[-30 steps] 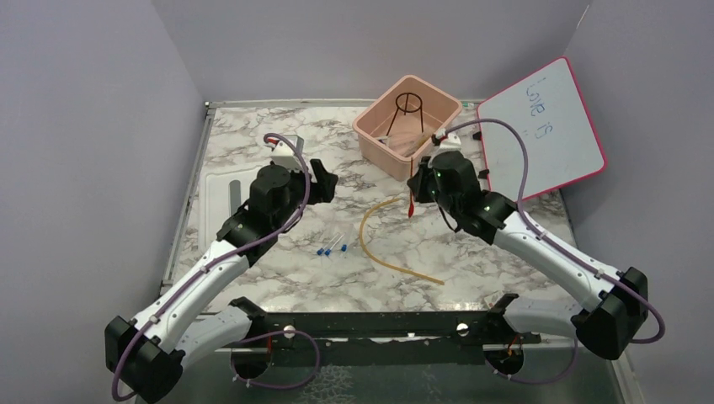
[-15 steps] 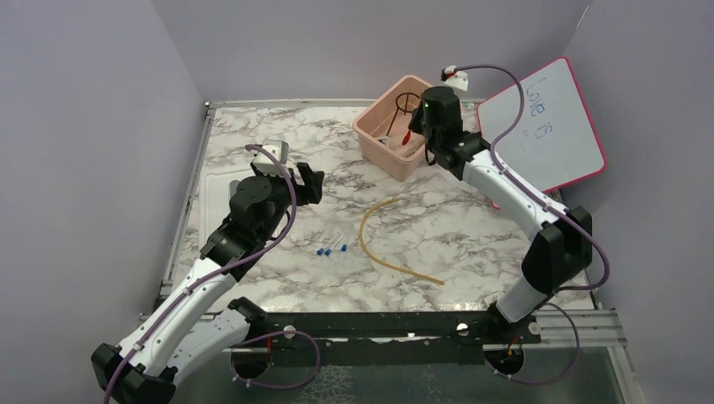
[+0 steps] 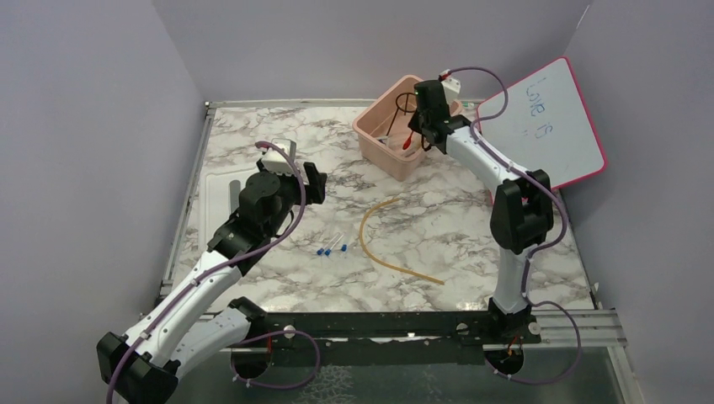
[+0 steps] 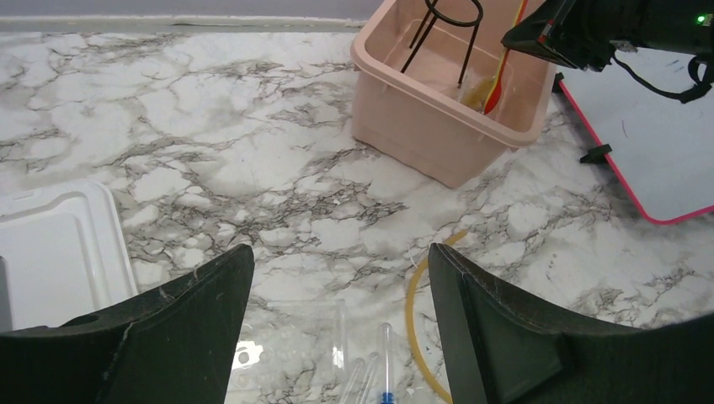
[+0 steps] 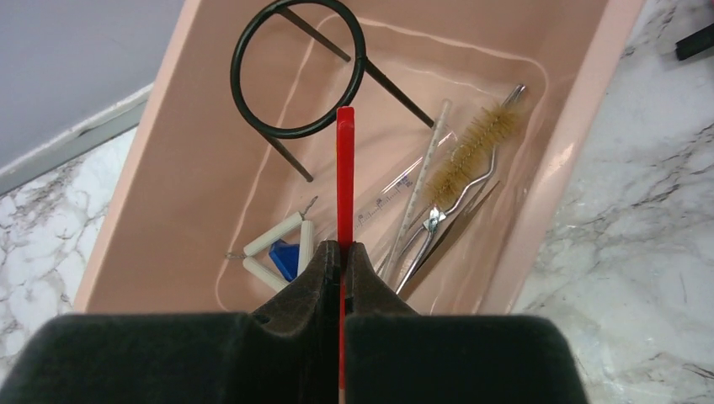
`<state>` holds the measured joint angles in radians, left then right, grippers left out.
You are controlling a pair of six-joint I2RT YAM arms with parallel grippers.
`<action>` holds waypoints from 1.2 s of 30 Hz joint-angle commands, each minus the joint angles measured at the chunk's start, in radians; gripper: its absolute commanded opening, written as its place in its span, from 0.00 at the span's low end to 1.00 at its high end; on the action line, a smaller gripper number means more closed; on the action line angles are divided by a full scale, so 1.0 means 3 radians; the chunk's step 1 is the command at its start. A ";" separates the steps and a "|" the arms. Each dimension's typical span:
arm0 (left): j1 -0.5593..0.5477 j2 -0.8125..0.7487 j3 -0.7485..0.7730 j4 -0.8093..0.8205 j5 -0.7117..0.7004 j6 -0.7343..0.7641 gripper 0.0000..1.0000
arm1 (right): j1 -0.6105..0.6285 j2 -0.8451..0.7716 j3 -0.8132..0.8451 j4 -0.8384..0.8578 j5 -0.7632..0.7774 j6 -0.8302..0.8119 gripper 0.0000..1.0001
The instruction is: Organize the chemistry lab equipment
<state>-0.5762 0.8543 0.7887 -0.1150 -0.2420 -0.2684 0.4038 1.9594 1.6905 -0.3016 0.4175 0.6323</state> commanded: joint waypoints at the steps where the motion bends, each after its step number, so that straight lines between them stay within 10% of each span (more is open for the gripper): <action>1: 0.0008 0.0032 0.0007 -0.0015 -0.0044 0.0045 0.79 | -0.0038 0.0276 0.0368 -0.0368 -0.0124 0.0266 0.02; 13: 0.0029 0.0088 0.0018 -0.0030 -0.0029 0.0037 0.79 | -0.0075 0.0880 0.1078 -0.1230 0.0055 0.0940 0.06; 19: 0.0034 0.0081 0.0015 -0.0033 -0.0039 0.0033 0.79 | -0.0088 0.0883 0.1112 -0.1287 0.0094 0.0991 0.24; 36: 0.0043 0.0056 0.0024 -0.0045 0.0019 0.0005 0.80 | -0.0080 -0.0539 -0.0098 -0.0280 -0.0926 -0.0181 0.39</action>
<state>-0.5694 0.8841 0.7887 -0.1234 -0.2409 -0.2680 0.3840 1.9488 1.7664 -0.4946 0.3016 0.7464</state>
